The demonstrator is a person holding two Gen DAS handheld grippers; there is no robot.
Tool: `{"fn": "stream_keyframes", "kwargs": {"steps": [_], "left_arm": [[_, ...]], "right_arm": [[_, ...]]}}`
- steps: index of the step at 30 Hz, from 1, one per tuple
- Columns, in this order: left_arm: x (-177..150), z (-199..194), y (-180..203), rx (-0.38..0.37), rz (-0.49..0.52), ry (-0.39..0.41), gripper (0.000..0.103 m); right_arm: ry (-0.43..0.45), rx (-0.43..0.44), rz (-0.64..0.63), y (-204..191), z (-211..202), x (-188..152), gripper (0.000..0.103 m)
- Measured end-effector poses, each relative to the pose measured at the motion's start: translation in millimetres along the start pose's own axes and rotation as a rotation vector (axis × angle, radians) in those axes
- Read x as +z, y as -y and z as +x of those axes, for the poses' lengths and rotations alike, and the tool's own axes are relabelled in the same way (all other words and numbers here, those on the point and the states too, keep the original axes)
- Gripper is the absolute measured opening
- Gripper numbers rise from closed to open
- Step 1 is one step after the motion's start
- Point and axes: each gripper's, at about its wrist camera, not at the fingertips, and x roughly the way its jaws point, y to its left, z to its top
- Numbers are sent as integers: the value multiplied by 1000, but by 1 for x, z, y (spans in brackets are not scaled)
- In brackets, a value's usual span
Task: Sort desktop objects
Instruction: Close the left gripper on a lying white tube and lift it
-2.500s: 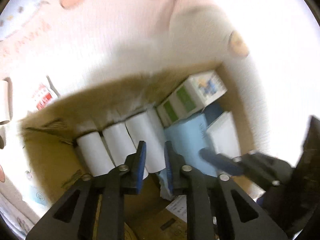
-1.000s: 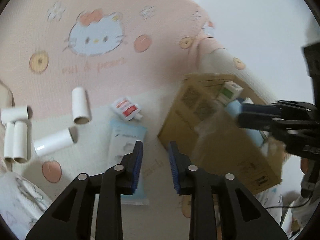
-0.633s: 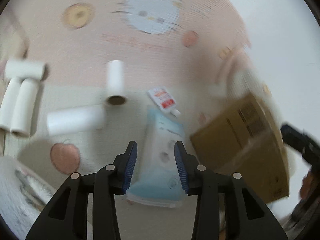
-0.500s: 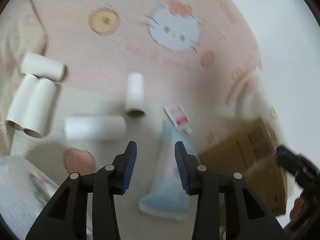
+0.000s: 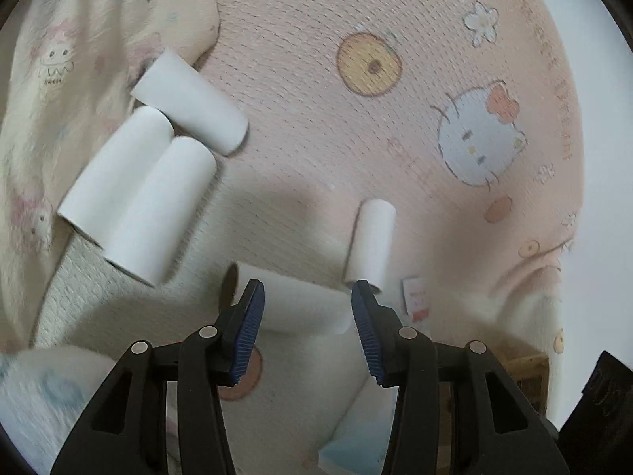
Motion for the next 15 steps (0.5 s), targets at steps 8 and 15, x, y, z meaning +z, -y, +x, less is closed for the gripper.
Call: {"fn": "stream_keyframes", "kwargs": {"steps": [8,15], "left_arm": [[11,24,1,100,40,-92,50],[19,30,-9,36,-16,-110,51]], "right_arm": [[-76,31,5,-8,49,13,20],[-148,70,60,-5,89,23,20]]}}
